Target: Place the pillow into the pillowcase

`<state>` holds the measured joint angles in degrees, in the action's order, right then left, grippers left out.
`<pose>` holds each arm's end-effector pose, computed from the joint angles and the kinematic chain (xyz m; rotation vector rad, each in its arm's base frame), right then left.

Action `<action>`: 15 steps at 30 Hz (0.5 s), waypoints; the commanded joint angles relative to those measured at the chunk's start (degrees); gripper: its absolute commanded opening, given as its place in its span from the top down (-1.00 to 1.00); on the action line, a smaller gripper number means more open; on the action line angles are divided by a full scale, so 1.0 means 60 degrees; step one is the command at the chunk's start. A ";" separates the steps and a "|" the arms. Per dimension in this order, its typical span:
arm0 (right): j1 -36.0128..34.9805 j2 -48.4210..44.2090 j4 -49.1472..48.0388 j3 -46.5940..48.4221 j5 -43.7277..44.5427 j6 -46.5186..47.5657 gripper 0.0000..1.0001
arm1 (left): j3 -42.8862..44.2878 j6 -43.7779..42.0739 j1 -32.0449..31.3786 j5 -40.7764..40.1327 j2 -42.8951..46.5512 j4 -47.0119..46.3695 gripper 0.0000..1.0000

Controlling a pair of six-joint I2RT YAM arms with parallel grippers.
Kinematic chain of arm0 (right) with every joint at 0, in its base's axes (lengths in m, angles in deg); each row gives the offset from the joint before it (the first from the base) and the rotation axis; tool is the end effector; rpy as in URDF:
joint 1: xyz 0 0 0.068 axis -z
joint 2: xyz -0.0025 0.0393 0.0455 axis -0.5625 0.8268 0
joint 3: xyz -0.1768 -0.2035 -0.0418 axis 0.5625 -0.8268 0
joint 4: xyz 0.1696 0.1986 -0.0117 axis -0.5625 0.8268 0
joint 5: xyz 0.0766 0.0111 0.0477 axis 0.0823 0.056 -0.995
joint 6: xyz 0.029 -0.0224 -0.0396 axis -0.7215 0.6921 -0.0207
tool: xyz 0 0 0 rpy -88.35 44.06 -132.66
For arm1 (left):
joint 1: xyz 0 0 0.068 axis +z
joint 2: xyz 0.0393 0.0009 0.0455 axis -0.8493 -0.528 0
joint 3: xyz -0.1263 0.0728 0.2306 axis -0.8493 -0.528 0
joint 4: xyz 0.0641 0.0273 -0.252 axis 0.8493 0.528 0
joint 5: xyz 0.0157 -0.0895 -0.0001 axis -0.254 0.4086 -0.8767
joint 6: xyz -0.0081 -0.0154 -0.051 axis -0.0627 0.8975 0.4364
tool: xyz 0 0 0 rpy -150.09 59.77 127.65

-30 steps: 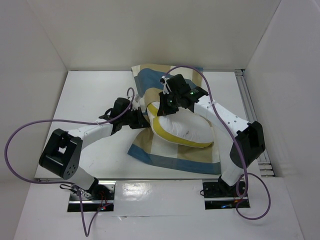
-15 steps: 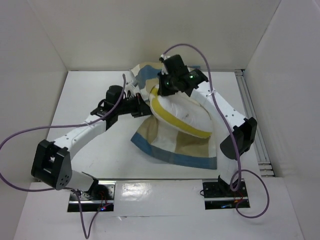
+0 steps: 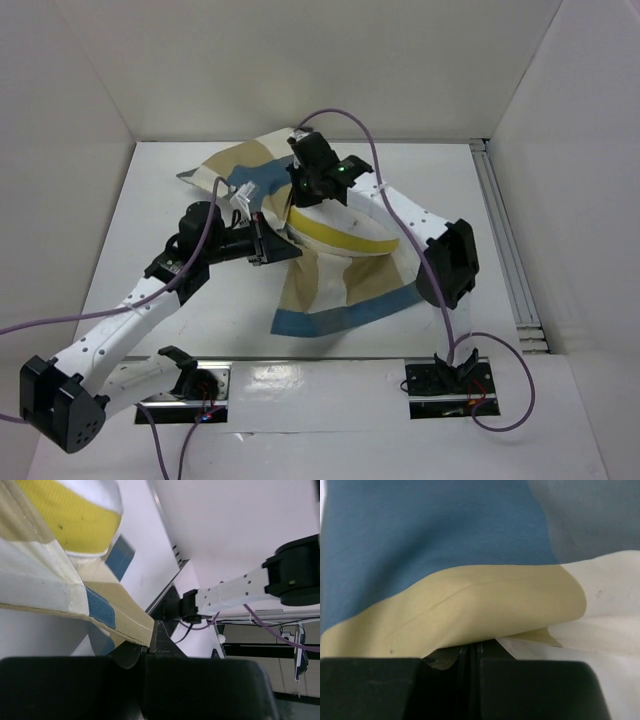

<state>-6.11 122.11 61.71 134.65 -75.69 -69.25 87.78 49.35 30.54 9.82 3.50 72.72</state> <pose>0.3449 0.2909 0.3244 -0.4453 2.3322 0.4541 0.1952 -0.1250 0.3338 0.0748 1.9864 -1.4952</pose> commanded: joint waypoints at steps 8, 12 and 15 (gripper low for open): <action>0.0527 0.0707 -0.1131 0.4121 0.1189 -0.0179 1.00 | 0.2015 -0.0334 -0.0411 0.1702 -0.0061 -0.0582 1.00; 0.0424 0.0427 -0.1672 0.3073 0.0251 -0.0179 1.00 | 0.2253 -0.0527 -0.0527 0.1614 0.0256 0.0019 1.00; -0.0058 0.0412 -0.2215 0.1065 -0.0423 -0.0281 1.00 | 0.1523 -0.0527 -0.0761 0.1395 0.0755 0.0429 1.00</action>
<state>-5.52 121.74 58.74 147.76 -79.12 -70.41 98.58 46.53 29.25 8.38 3.46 75.15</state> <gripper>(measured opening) 0.060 0.047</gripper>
